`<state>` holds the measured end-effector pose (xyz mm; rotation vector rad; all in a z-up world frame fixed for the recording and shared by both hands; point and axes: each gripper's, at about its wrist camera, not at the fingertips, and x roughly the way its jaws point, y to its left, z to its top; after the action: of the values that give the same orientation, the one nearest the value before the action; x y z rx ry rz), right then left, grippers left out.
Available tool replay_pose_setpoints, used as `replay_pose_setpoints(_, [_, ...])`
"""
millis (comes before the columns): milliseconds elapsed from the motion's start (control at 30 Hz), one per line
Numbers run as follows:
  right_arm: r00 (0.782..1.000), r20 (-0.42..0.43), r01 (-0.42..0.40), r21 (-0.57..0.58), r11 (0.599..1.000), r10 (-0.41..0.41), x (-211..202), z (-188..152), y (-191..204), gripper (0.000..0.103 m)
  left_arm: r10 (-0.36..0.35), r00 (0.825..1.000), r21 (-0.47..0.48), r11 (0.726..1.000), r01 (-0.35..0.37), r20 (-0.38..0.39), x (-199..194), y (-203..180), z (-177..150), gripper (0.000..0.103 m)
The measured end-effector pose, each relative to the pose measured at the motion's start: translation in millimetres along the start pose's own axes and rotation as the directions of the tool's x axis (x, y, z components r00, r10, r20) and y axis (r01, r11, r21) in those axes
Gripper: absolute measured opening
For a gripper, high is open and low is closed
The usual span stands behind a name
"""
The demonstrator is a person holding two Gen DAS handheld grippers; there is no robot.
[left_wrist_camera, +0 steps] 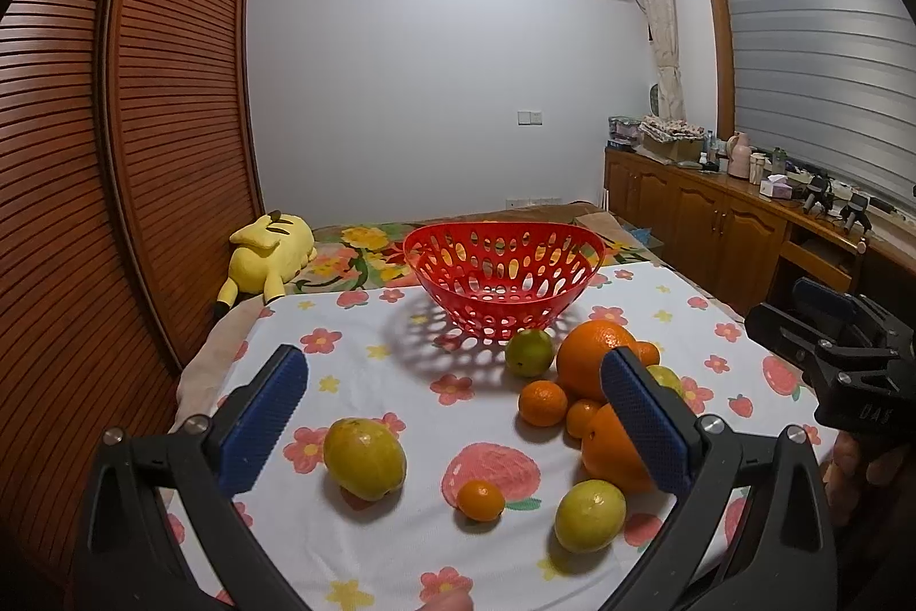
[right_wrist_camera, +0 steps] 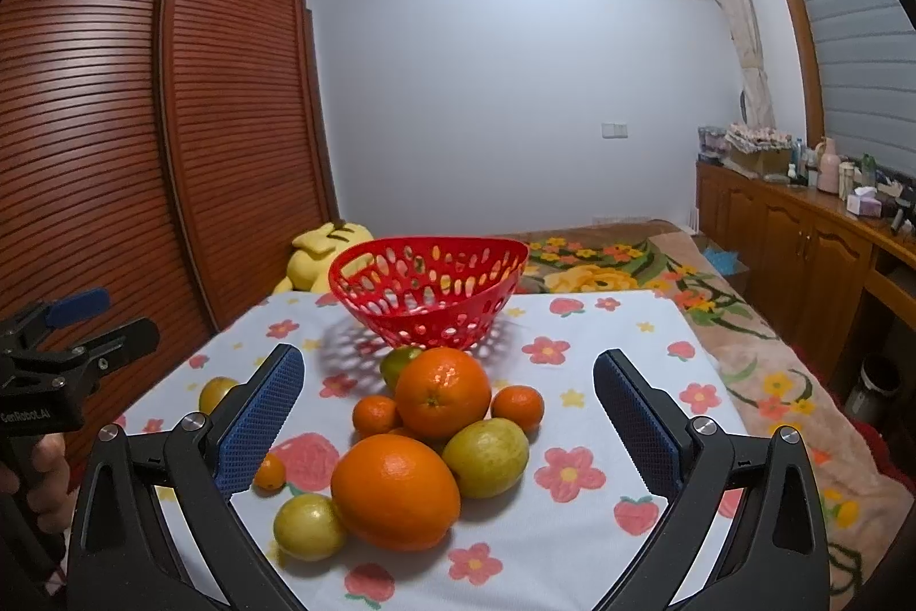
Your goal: Organize fruits
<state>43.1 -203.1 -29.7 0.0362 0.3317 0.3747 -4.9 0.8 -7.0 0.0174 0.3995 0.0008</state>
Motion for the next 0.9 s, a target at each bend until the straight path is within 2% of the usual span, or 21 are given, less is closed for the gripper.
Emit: replay_pose_setpoints(900, [1.0, -0.002, 0.0, -0.011, 1.0, 0.0, 0.3, -0.5, 4.0, 0.103, 0.002, 1.0, 0.003, 1.0, -0.002, 0.016, -4.7, 0.1, 4.1, 0.103])
